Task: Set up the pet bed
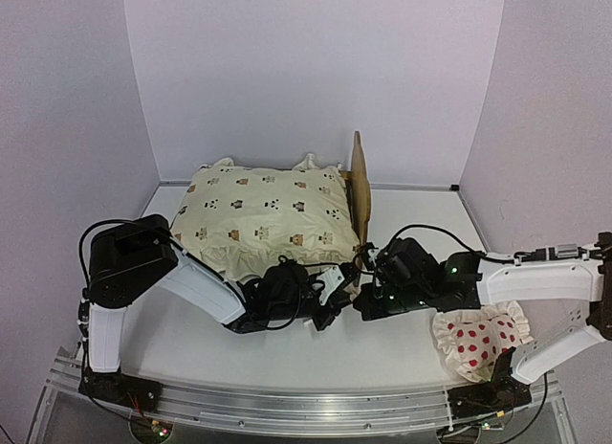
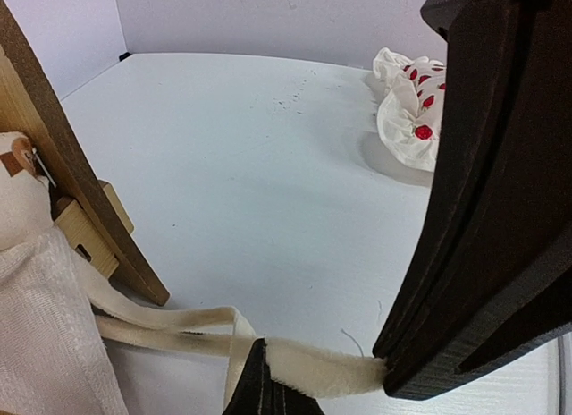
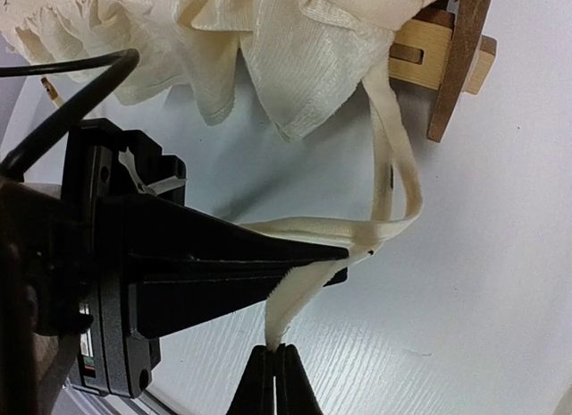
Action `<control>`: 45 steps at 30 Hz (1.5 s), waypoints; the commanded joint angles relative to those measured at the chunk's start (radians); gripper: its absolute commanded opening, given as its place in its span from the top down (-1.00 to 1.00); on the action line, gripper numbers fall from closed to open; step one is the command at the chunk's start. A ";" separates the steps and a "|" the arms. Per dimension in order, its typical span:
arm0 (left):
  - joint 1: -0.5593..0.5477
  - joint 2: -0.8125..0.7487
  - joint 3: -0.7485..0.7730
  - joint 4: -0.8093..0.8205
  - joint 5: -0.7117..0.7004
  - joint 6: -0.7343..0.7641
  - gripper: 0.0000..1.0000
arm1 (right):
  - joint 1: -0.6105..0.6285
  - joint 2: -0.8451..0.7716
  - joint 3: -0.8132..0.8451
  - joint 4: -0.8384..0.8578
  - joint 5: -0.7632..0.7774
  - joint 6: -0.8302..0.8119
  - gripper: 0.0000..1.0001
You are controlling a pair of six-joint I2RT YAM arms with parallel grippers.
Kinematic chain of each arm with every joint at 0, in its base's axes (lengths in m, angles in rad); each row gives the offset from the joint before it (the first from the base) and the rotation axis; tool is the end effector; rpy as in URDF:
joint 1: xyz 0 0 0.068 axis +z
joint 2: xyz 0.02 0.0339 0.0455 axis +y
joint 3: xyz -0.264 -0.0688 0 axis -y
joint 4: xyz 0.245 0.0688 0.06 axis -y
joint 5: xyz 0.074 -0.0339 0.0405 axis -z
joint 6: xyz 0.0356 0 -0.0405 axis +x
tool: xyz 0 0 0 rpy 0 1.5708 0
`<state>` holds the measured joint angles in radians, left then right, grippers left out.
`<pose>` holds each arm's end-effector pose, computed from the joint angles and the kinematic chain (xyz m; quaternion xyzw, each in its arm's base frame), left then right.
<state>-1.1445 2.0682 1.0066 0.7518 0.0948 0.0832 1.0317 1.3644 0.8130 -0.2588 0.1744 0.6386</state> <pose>0.1714 -0.3856 0.1275 0.4876 0.6434 -0.3310 0.4885 0.1497 0.2381 0.2156 -0.1489 0.9135 0.2199 0.3081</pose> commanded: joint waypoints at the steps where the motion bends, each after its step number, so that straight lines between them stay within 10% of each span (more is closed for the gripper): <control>1: 0.015 0.011 -0.003 0.045 -0.013 -0.009 1.00 | 0.006 -0.030 0.052 -0.002 -0.014 -0.006 0.63; 4: 0.024 -0.006 -0.014 0.006 -0.031 -0.053 1.00 | 0.006 -0.035 0.060 -0.024 0.051 -0.032 -0.02; 6: 0.033 -0.024 -0.047 0.015 -0.024 -0.082 1.00 | 0.004 -0.039 0.057 -0.029 0.106 -0.055 -0.10; 19: 0.061 -0.099 -0.180 0.050 0.013 -0.254 1.00 | -0.077 0.101 0.057 0.093 0.120 -0.076 0.20; 45: 0.069 -0.169 -0.199 0.007 0.105 -0.296 1.00 | -0.093 0.355 -0.065 0.563 0.210 -0.060 0.10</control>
<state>-1.0805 1.9457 0.7963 0.7586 0.1803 -0.2089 0.9413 1.6864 0.7567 0.2300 0.3436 0.5682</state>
